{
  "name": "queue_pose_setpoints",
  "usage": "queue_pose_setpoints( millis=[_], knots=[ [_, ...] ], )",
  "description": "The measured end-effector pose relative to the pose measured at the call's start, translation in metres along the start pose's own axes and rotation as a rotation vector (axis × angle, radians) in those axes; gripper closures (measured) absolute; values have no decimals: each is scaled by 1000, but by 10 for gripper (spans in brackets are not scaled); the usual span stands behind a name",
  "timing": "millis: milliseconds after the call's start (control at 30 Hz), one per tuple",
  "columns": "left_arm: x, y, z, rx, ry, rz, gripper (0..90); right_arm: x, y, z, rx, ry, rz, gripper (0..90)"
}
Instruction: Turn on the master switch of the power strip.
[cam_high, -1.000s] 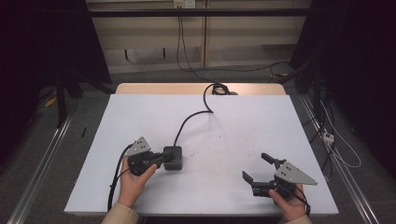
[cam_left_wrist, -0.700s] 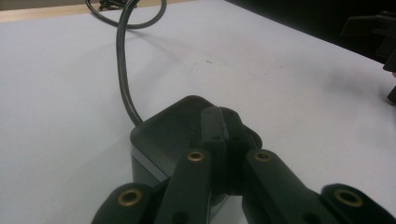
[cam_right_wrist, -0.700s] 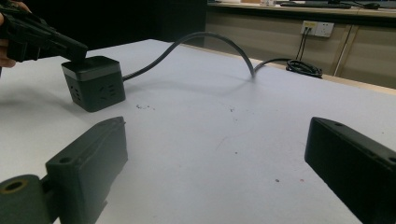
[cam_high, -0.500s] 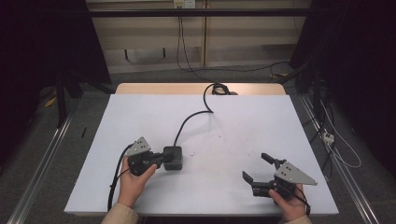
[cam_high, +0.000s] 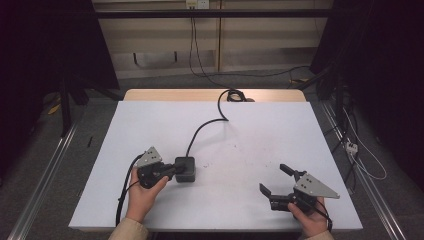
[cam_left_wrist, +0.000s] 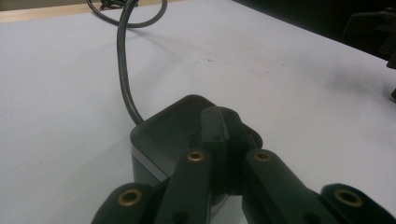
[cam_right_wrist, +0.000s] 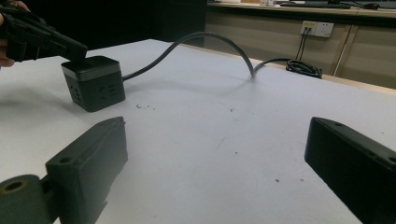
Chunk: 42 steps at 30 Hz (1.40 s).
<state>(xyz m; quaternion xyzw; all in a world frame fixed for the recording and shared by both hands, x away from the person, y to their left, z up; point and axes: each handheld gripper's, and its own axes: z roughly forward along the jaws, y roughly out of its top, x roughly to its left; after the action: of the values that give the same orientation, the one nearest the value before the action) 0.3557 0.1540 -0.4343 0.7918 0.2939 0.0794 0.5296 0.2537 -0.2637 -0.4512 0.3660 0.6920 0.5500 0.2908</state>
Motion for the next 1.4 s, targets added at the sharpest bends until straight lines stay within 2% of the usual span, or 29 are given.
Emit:
queue_pose_setpoints(
  millis=[567, 867, 967, 1200, 1400],
  knots=[
    [-2, 1, 0, 13, 12, 12, 900, 0, 0, 0, 1, 0, -1, 52],
    [-2, 2, 0, 18, 5, 2, 900, 0, 0, 0, -1, 0, -1, 52],
    [-4, 3, 0, 25, 20, 13, 900, 0, 0, 0, -1, -1, -2, 52],
    [-3, 2, 0, 23, 16, -4, 900, 0, 0, -1, 0, -3, -2, 52],
    [-4, 2, 0, 24, 21, 4, 900, 0, 0, -1, 0, -3, -3, 52]
  ],
)
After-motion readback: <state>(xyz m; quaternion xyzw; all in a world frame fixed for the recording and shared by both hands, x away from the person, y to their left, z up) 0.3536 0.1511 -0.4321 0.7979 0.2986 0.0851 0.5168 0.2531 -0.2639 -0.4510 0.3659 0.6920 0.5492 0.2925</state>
